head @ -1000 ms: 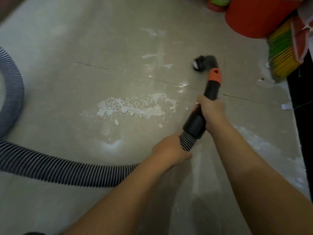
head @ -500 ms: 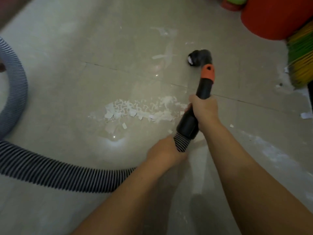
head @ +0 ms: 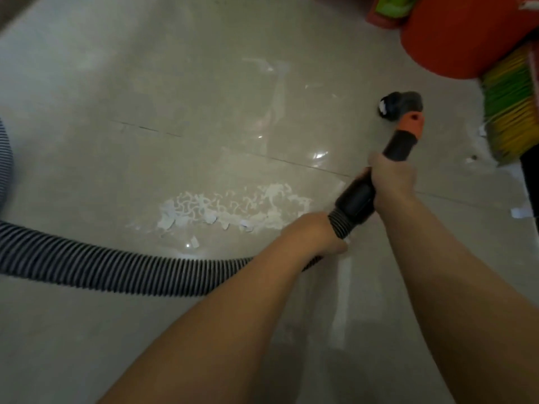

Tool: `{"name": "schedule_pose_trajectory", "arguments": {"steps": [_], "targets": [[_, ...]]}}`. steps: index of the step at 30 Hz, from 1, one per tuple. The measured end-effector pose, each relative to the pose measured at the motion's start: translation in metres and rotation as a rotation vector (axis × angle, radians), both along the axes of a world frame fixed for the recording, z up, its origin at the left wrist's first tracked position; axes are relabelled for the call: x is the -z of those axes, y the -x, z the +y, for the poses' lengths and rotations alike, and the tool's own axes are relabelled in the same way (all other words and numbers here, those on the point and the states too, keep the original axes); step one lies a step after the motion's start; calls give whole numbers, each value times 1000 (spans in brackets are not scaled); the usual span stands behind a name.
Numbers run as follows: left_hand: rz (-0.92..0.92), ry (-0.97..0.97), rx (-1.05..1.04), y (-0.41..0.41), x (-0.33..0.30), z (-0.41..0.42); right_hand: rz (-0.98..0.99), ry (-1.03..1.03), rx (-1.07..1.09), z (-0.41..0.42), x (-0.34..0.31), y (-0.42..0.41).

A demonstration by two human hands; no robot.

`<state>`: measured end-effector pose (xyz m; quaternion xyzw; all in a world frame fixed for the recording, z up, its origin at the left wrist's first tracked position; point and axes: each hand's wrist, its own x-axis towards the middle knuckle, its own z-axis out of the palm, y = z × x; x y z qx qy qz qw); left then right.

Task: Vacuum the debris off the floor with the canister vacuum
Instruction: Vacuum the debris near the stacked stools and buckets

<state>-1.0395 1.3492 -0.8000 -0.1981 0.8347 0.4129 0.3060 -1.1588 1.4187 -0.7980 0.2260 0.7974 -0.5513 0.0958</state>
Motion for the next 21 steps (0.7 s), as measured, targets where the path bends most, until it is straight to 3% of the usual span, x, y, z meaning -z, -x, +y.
{"name": "schedule_pose_trajectory", "arguments": {"steps": [3,8,10,12,15,18,21], "targets": [[5,83,-140,-8,9,-34,31,11,-171,-65,7,5],[-30,149,-270,-36,5,-98,-42,79,-668,-176,6,-22],[-26,169,-201,-21,-3,-108,3,-3,-632,-180,0,-9],[5,171,-131,0,-8,-111,48,-77,-427,-165,4,18],[44,111,-93,25,-14,-108,-13,-26,-227,-139,8,51],[15,76,-193,20,-3,-115,16,-55,-400,-169,11,46],[34,38,-451,-12,11,-122,55,-83,-675,-213,1,1]]}}
